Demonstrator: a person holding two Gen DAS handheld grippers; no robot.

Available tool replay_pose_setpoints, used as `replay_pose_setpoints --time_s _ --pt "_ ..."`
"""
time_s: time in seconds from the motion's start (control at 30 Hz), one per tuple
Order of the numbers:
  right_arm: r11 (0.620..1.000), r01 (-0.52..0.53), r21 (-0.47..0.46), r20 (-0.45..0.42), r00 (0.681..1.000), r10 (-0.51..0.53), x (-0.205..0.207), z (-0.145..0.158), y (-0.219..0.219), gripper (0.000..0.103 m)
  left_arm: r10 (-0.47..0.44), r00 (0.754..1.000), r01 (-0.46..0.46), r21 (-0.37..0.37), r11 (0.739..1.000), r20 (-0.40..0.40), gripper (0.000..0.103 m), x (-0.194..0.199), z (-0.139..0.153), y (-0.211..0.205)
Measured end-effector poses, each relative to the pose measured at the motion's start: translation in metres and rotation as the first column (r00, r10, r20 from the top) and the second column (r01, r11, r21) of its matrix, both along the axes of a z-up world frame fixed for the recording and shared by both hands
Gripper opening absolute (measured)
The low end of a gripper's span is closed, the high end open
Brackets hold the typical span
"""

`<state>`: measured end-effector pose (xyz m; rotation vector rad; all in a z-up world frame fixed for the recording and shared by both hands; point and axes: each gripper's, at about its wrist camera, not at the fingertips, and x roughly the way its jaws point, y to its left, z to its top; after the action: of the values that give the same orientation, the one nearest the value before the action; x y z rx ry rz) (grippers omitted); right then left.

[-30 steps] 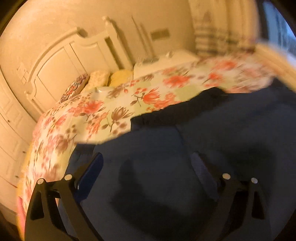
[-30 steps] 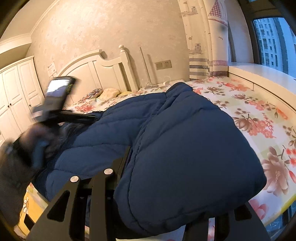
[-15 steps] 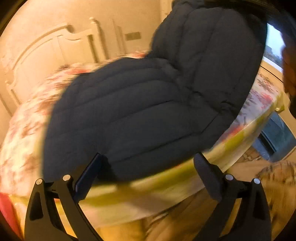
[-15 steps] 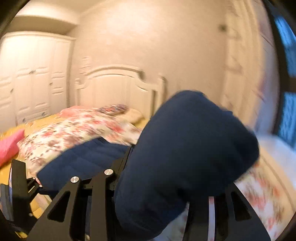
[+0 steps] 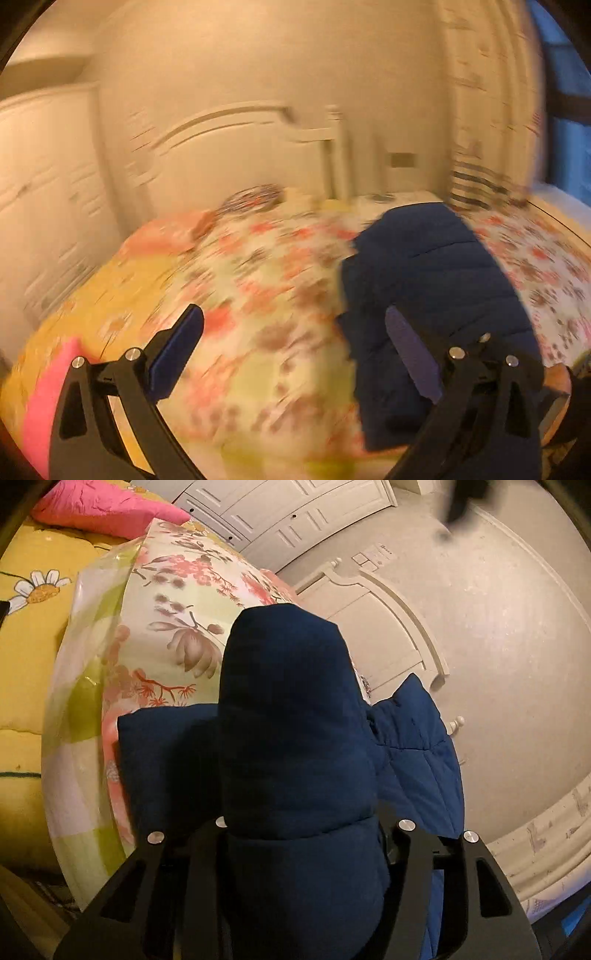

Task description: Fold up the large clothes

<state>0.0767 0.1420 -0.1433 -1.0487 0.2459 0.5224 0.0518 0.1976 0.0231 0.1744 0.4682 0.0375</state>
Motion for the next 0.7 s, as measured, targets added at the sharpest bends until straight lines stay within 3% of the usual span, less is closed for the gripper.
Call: replay_pose_setpoints --time_s 0.1,0.2,0.27,0.37,0.4,0.47,0.5,0.6,0.7 --pt "1.0 0.004 -0.004 0.011 1.0 -0.004 -0.001 -0.001 0.0 0.058 -0.123 0.992 0.125 0.046 0.991 -0.039 0.099 0.043 0.012 -0.04" --pt "1.0 0.008 -0.025 0.052 0.999 -0.007 -0.005 -0.006 0.001 0.059 -0.24 0.963 0.252 0.102 0.962 -0.122 0.099 0.099 0.014 -0.099" --pt "1.0 0.004 -0.023 0.044 0.999 -0.003 -0.004 -0.004 -0.001 0.06 -0.237 0.957 0.27 0.213 0.939 -0.168 0.099 0.135 -0.004 -0.133" --pt "0.999 -0.051 -0.015 0.014 0.999 0.051 -0.019 0.004 -0.016 0.066 -0.173 0.949 0.247 0.28 0.928 -0.265 0.101 0.186 -0.048 -0.15" --pt "0.997 -0.079 0.007 -0.02 0.997 0.079 -0.024 0.009 -0.023 0.073 -0.165 0.943 0.246 0.271 0.931 -0.288 0.101 0.199 -0.061 -0.145" --pt "0.979 -0.137 0.151 -0.158 0.974 0.161 -0.031 0.034 -0.053 0.079 -0.223 0.913 0.257 0.056 0.965 -0.342 0.101 0.218 -0.082 -0.117" --pt "0.964 -0.146 0.224 -0.217 0.956 0.195 -0.031 0.045 -0.066 0.079 -0.238 0.911 0.248 -0.015 0.969 -0.337 0.101 0.219 -0.086 -0.102" --pt "0.893 -0.096 0.441 -0.339 0.903 0.264 -0.02 0.079 -0.104 0.077 -0.23 0.922 0.214 -0.086 0.973 -0.31 0.101 0.212 -0.096 -0.079" --pt "0.841 0.015 0.54 -0.37 0.902 0.221 0.005 0.1 -0.117 0.066 -0.219 0.932 0.181 -0.152 0.972 -0.29 0.101 0.201 -0.102 -0.069"
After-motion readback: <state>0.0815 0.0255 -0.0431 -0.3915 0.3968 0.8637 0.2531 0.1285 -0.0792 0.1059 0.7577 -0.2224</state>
